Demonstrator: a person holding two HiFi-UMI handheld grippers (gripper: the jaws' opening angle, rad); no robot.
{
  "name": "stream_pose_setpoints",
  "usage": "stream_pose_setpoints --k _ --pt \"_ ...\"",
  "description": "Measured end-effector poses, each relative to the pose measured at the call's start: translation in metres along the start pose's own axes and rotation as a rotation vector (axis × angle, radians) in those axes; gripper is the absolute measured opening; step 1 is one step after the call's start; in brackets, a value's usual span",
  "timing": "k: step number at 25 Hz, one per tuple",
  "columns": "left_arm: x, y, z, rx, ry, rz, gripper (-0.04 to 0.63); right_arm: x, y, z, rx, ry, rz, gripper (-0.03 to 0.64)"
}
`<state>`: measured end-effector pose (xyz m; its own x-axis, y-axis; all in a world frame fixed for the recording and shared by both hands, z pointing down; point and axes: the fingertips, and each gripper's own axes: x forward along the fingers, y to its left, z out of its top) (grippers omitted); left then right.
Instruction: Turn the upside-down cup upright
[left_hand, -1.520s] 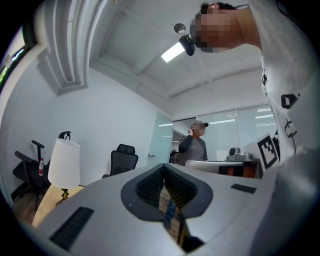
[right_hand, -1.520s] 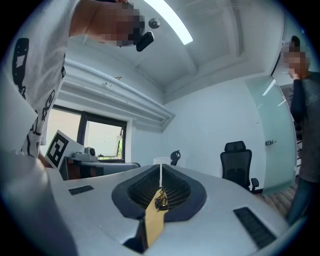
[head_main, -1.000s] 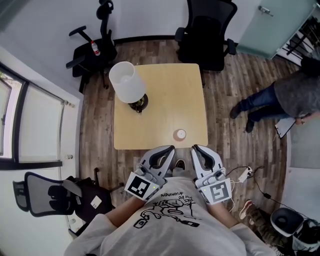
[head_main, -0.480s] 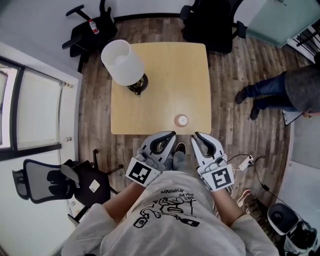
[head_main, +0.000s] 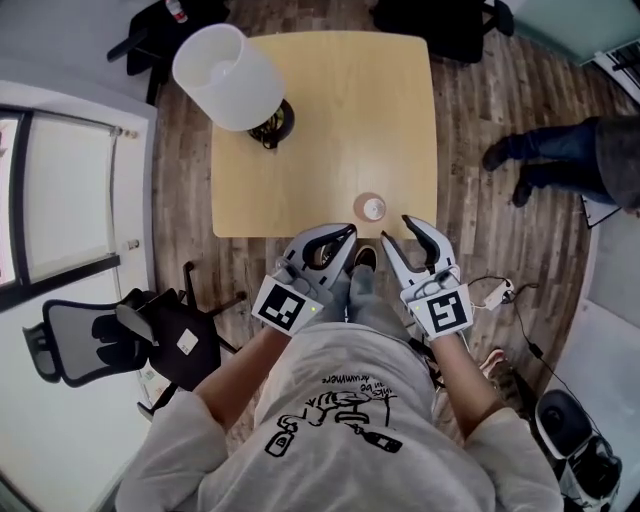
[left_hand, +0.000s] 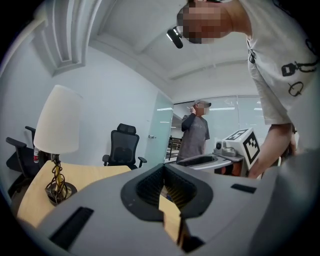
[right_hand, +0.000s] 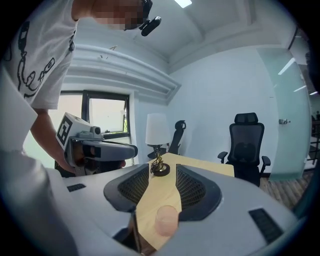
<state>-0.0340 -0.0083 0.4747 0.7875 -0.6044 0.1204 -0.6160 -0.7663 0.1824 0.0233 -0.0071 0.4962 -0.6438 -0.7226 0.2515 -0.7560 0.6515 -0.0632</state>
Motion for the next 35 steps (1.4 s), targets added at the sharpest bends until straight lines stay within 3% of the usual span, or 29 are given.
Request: stream_pose_setpoints --k 6,16,24,35 --pt "0.011 0.014 -0.030 -0.005 0.012 0.006 0.009 0.024 -0.003 -0.036 -0.024 -0.015 0.036 0.213" --pt "0.024 0.030 -0.081 0.001 0.023 -0.022 0.009 0.053 -0.007 -0.120 -0.072 0.037 0.061 0.271" --pt "0.033 0.041 -0.115 0.007 0.062 -0.018 0.009 0.068 -0.005 -0.152 -0.112 0.041 0.073 0.318" --pt "0.038 0.045 -0.129 -0.017 0.066 -0.018 0.010 0.079 -0.014 -0.167 -0.133 0.053 0.050 0.325"
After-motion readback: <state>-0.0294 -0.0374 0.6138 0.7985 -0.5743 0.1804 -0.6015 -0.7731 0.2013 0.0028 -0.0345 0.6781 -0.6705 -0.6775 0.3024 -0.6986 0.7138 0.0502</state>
